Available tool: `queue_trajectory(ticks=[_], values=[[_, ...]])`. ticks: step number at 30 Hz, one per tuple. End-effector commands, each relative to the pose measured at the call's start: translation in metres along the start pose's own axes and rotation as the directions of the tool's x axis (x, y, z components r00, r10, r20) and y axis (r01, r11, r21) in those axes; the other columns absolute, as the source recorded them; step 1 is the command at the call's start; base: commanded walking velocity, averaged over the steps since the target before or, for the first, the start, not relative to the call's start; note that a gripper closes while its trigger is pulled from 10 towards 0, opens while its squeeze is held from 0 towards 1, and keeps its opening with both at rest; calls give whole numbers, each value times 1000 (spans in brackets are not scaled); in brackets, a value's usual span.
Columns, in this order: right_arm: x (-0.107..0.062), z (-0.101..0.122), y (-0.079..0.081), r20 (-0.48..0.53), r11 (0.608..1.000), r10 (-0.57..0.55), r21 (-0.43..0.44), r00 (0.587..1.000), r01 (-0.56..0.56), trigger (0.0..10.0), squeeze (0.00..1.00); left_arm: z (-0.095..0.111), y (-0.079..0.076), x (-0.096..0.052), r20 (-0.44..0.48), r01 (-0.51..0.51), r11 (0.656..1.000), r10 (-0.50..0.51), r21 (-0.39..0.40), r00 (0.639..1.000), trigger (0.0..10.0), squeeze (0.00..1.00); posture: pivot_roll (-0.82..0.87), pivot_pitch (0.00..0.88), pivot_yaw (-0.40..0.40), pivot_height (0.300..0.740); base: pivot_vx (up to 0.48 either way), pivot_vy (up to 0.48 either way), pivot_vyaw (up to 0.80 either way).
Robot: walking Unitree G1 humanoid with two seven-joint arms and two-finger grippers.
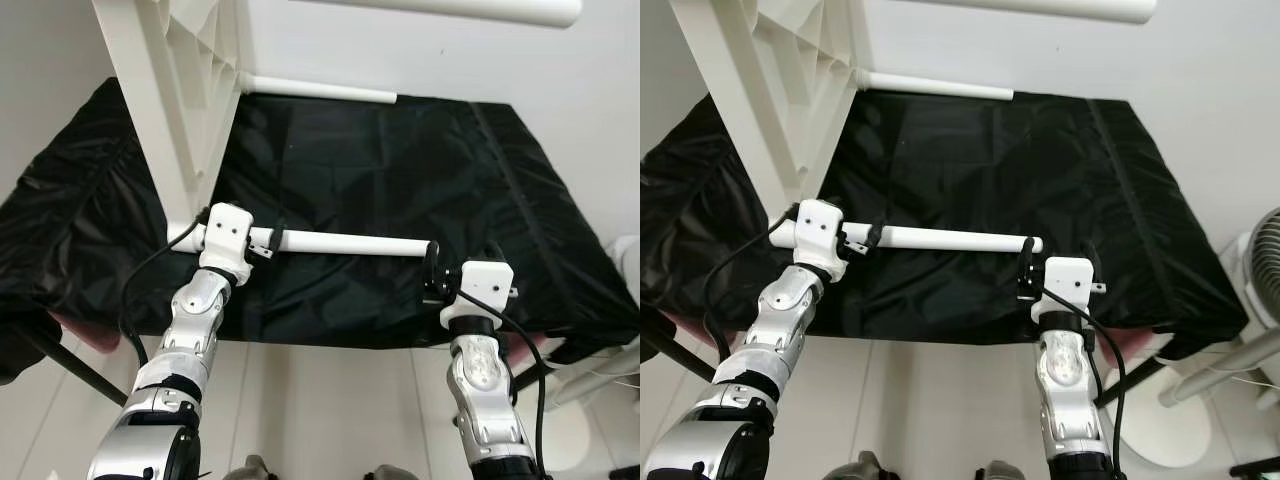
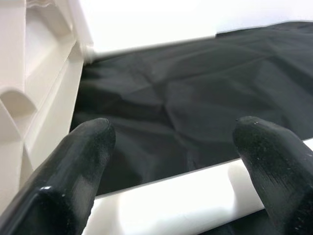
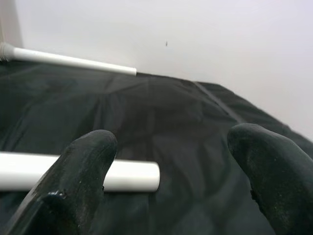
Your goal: Building children table
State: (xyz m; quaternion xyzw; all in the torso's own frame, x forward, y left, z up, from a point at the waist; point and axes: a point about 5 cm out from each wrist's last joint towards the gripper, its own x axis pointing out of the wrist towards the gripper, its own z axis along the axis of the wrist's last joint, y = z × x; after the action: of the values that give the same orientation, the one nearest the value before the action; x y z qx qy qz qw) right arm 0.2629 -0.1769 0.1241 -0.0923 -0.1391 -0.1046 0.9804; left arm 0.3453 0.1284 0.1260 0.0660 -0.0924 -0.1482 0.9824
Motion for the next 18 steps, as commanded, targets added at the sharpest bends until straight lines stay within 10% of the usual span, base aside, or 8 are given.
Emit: queue_trajectory(ticks=[1, 18], values=[[-1, -3, -3, -17, 1000, -16, 2, 1000, 16, 10000, 0, -1, -3, 0, -8, -20, 1000, 20, -4, 1000, 10000, 0, 34, 0, 4, 740, 0, 428, 0], [0, -5, -3, -23, 1000, -22, 3, 999, 22, 10000, 0, 3, -11, -1, 30, 50, 992, -54, 119, 998, 10000, 0, 37, 4, 10, 740, 0, 53, 0]])
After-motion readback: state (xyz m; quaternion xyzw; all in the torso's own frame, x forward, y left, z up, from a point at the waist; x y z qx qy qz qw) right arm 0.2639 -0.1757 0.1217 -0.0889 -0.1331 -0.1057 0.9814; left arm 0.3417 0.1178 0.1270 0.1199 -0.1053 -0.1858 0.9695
